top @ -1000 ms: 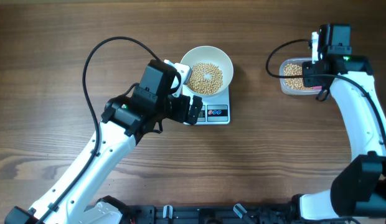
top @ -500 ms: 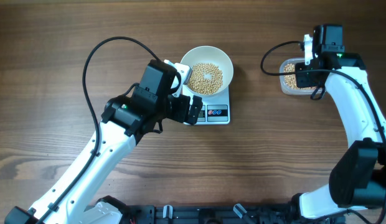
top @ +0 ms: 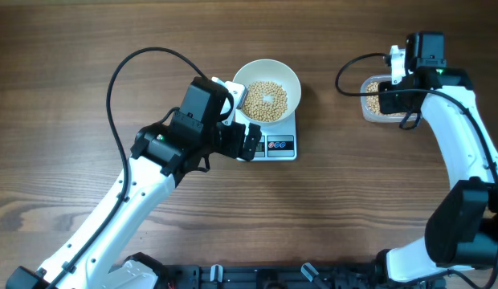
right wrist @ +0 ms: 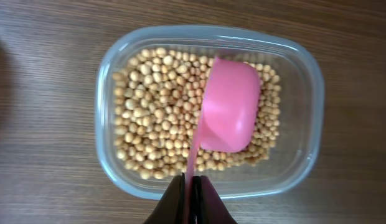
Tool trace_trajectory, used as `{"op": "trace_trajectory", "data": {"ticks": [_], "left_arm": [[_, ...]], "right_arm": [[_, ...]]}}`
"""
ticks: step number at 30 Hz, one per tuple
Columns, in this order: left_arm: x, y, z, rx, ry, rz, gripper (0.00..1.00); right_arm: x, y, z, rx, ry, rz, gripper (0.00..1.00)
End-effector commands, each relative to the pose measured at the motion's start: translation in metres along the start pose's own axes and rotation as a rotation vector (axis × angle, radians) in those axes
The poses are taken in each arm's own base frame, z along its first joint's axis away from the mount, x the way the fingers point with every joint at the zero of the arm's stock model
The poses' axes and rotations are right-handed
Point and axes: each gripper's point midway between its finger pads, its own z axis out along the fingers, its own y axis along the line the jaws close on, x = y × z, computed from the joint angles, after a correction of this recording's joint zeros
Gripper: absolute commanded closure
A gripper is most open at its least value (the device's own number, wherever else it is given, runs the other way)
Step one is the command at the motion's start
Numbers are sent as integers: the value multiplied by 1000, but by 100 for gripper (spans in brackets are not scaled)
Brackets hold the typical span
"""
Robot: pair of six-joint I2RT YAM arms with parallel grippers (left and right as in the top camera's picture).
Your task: Scoop item into bowl and weigh 150g on scale
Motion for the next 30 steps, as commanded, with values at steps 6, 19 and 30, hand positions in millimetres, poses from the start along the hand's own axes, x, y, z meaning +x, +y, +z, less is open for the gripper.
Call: {"op": "trace_trajectory", "data": {"ticks": [6,19,30], "left_arm": [[-7,2,-4,-6,-23,-8,0],[-7,2,-4,-6,-23,-8,0],[-7,2,-4,-6,-23,-8,0]], "right_arm": [[-4,22,-2,-354,-49,130,96],[-2,2,-7,-487,-85,248,96],[-1,-5,-9,-577,-107,313,96]]}}
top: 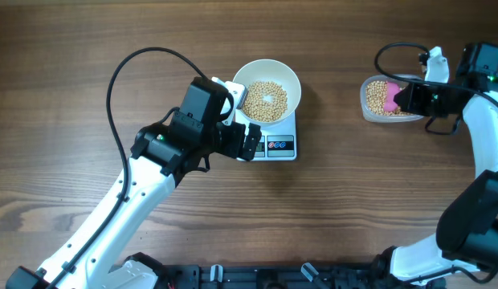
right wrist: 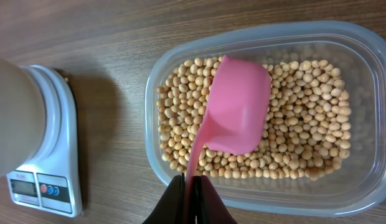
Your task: Scoop item into bowl and weigh 150g on scale
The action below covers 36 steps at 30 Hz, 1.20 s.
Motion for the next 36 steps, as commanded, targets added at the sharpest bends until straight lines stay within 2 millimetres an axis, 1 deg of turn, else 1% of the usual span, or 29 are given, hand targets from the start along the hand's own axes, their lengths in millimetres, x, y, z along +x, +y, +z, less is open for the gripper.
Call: {"op": "trace_trajectory", "data": {"ticks": [1,2,5,9,12,14,16,22,28,30,32,36], "left_arm": [[-7,2,-4,-6,-23,-8,0],[-7,2,-4,-6,-23,-8,0],[-7,2,-4,-6,-23,-8,0],[-7,2,-4,-6,-23,-8,0],[-7,2,-4,-6,-23,-8,0],[-7,2,-4,-6,-23,-8,0],[-7,2,-4,-6,-23,-8,0],[-7,2,-4,-6,-23,-8,0],[-7,2,-4,-6,-23,-8,0],[-7,2,-4,-6,-23,-8,0],[-7,2,-4,-6,-23,-8,0],[-7,2,-4,-6,-23,-8,0]], "right_arm": [[-2,6,-2,-120,-18,51,96],[-3,1,-5,-134,-31,69,96],[-3,-3,-8,-179,-45,103,96],[1,-9,0,-195,-23,132,96],[1,-8,1,-233,-25,148,96],[-1,-5,-3,-278,-44,161,96],[-2,-8,-6,-290,-53,175,96],[-2,-22,-13,-278,-75,225,96],[-4,-24,-14,-279,-82,232,96],[-6,-19,-16,-312,-92,230,96],[-7,-18,-17,-325,-97,236,96],[-7,-23,-20,-326,-105,250,96]]}}
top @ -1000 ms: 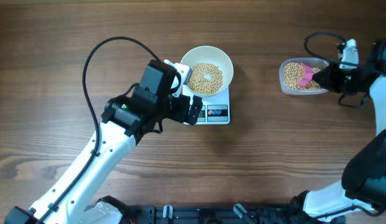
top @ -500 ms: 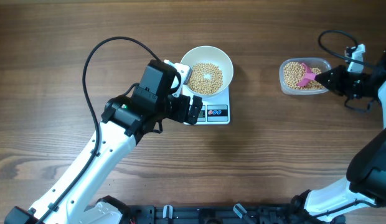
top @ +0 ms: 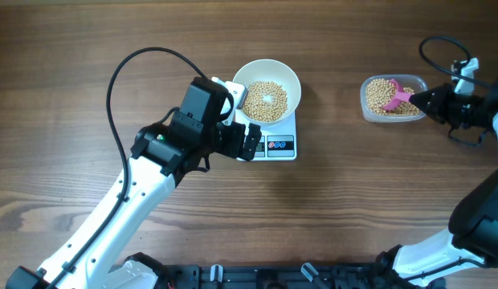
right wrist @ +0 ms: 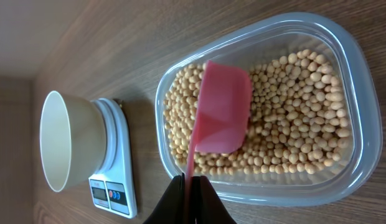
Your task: Scoop item into bowl and weigh 150g on scale
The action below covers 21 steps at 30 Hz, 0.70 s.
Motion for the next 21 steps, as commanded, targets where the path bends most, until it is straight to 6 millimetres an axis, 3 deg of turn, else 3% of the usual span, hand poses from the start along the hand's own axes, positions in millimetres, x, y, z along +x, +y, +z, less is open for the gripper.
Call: {"op": "trace_trajectory", "data": {"ticks": [1,11,14,21], "left_arm": [[-7,2,-4,-6,-23,-8,0],[-7,2,-4,-6,-23,-8,0],[-7,2,-4,-6,-23,-8,0],[-7,2,-4,-6,-23,-8,0]], "right_arm": [[-3,4,-2,-71,-18,26,96],[-4,-8,-16,-76,-44,75,96],[-6,-3,-25,-140,-68,97,96],[-4,-17,-45,-165,-105,179,96]]}}
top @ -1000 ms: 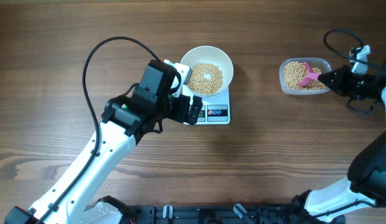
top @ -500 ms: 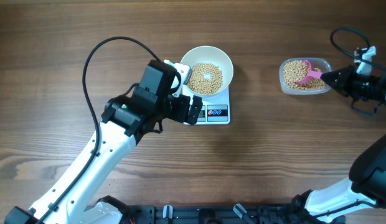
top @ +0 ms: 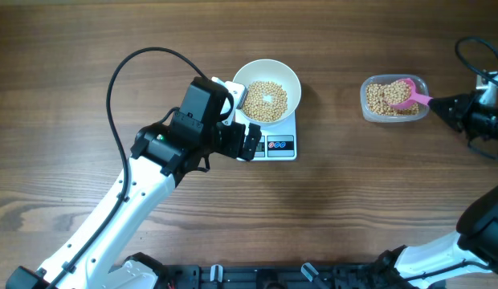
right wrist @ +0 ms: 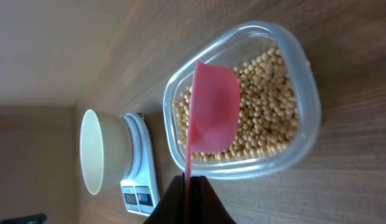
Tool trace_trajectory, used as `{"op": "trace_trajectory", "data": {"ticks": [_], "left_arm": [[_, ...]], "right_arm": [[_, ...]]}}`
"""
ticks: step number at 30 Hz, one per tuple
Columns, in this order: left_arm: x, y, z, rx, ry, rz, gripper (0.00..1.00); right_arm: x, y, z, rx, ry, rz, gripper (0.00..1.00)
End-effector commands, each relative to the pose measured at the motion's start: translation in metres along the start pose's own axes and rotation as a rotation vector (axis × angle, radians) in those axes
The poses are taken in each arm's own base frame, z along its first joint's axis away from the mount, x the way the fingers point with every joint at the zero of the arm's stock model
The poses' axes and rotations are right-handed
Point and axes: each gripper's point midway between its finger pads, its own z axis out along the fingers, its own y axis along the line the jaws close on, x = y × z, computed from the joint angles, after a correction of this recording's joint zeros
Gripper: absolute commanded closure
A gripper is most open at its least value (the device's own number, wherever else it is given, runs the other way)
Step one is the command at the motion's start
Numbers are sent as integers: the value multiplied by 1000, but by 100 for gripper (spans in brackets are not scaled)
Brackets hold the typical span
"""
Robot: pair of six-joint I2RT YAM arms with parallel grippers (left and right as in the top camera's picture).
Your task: Scoop item into bowl and weigh 150g on scale
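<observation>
A white bowl [top: 267, 90] holding soybeans stands on the small white scale [top: 279, 145] at the table's middle. My left gripper [top: 251, 142] hovers over the scale's left front edge; whether it is open or shut does not show. At the far right a clear plastic tub [top: 393, 99] holds more soybeans. My right gripper [right wrist: 188, 182] is shut on the handle of a pink scoop [right wrist: 213, 106], whose cup lies tilted on its side over the beans in the tub [right wrist: 292, 118]. The bowl [right wrist: 99, 151] and scale [right wrist: 138, 186] show at the left of the right wrist view.
Black cables loop over the wooden table [top: 353, 209] behind the left arm and at the right arm's wrist. The left arm's body crosses the table's front left.
My right gripper has drawn back further to the right and rolled, so the scoop's cup sits more on its side over the tub's right part. The left arm has not moved.
First my right gripper stood directly over the tub with the scoop's back up on the beans. At each later moment the gripper was further right and more tilted, still shut on the handle, with the scoop staying in the tub. The left arm stayed by the scale throughout.
</observation>
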Motion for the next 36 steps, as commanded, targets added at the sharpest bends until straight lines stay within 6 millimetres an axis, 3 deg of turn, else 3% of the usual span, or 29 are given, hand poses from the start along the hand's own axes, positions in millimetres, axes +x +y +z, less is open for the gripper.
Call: {"op": "trace_trajectory", "data": {"ticks": [1,9,21,29,36], "left_arm": [[-7,2,-4,-6,-23,-8,0],[-7,2,-4,-6,-23,-8,0],[-7,2,-4,-6,-23,-8,0],[-7,2,-4,-6,-23,-8,0],[-7,2,-4,-6,-23,-8,0]], "right_arm": [[-3,3,-11,-87,-30,46,96],[-5,8,-32,-196,-78,109,96],[2,37,-35,-340,-54,188,96],[10,75,-15,-451,21,162,96],[37,127,31,-512,189,80,96]]}}
